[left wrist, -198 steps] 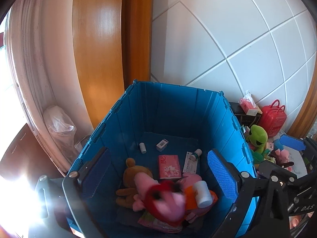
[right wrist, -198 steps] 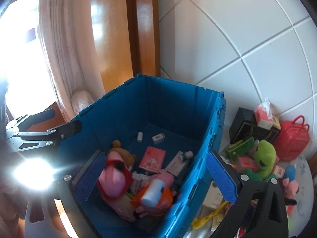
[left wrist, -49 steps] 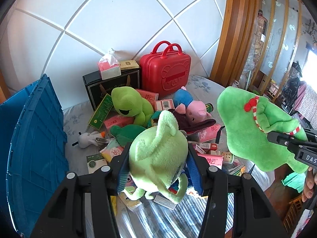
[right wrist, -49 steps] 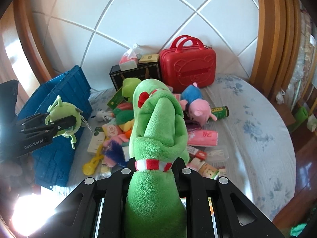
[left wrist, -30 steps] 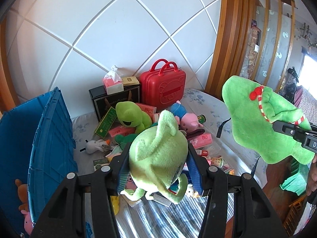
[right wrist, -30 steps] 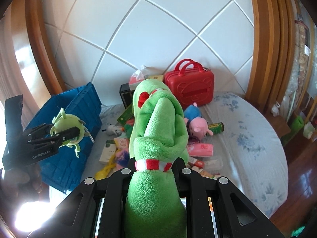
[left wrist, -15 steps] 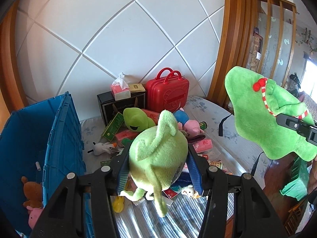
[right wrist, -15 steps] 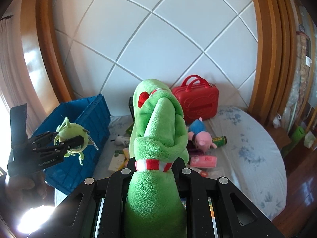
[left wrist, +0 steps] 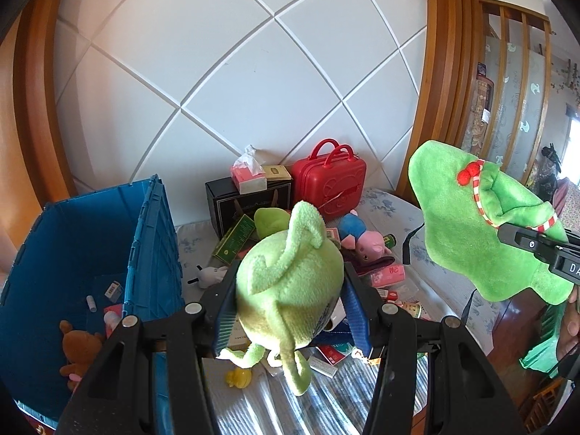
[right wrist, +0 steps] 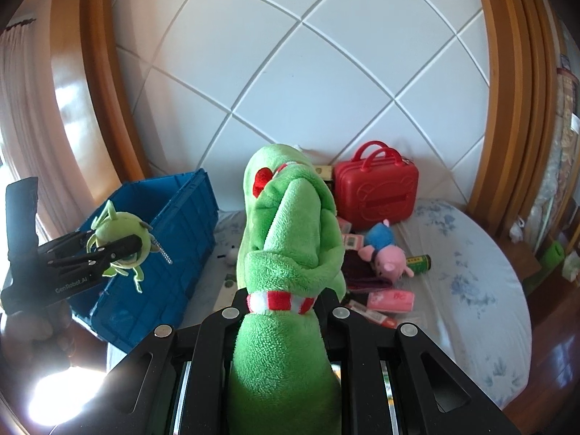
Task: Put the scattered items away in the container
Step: 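Carry both green plushes with both tools over the blue crate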
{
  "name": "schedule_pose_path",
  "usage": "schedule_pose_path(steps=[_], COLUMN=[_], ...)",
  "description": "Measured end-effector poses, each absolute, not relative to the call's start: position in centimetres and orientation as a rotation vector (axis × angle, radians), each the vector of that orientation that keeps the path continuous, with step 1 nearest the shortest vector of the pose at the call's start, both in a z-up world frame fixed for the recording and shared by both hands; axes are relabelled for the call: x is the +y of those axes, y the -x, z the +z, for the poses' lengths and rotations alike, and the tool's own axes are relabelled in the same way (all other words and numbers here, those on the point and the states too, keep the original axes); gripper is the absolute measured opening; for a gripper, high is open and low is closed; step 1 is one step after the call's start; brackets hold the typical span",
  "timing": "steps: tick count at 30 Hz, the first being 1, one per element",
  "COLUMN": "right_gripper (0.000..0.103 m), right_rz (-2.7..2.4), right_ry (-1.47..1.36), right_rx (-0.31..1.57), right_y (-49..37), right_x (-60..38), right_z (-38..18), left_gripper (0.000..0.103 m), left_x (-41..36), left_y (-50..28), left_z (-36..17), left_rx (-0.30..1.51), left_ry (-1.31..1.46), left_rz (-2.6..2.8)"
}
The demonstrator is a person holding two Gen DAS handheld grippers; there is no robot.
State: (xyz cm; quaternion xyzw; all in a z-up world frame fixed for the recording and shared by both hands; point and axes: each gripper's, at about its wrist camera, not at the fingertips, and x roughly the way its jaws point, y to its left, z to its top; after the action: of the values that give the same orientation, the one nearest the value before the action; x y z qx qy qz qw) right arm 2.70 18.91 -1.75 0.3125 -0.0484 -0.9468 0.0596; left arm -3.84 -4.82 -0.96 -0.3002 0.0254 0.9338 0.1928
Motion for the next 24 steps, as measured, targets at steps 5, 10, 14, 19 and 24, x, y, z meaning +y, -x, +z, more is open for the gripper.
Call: schedule_pose_path(steps=[5, 10, 14, 19, 24], right_gripper=[0.017, 0.017, 0.017, 0.017, 0.017], right_rz=[-2.829, -2.781, -2.749, -2.711, -2.670], right_ry=[-0.930, -0.921, -0.908, -0.889, -0.875], right_rx=[-0.116, -0.070, -0.035, -0.007, 0.022], right_y=[-1.6, -0.6, 0.4, 1.7, 3.2], right_x=[15.8, 12.2, 9.1, 5.2, 1.3], right_z=[-1.3, -0.9, -0.6, -0.4, -0.4], left_gripper=[0.051, 0.051, 0.051, 0.051, 0.051], left_x=[-8.0, -11.8, -14.8, -18.5, -22.4], left_y=[4.0, 4.4, 4.6, 4.9, 5.4], left_z=[-0.5, -0.6, -0.5, -0.3, -0.4], left_rx=[0.045, 0.006, -0.018, -0.044, -0.074], left_ry=[0.829, 0.828, 0.821, 0.809, 0.813], left_rz=[2.662, 2.703, 2.724, 2.765, 2.805])
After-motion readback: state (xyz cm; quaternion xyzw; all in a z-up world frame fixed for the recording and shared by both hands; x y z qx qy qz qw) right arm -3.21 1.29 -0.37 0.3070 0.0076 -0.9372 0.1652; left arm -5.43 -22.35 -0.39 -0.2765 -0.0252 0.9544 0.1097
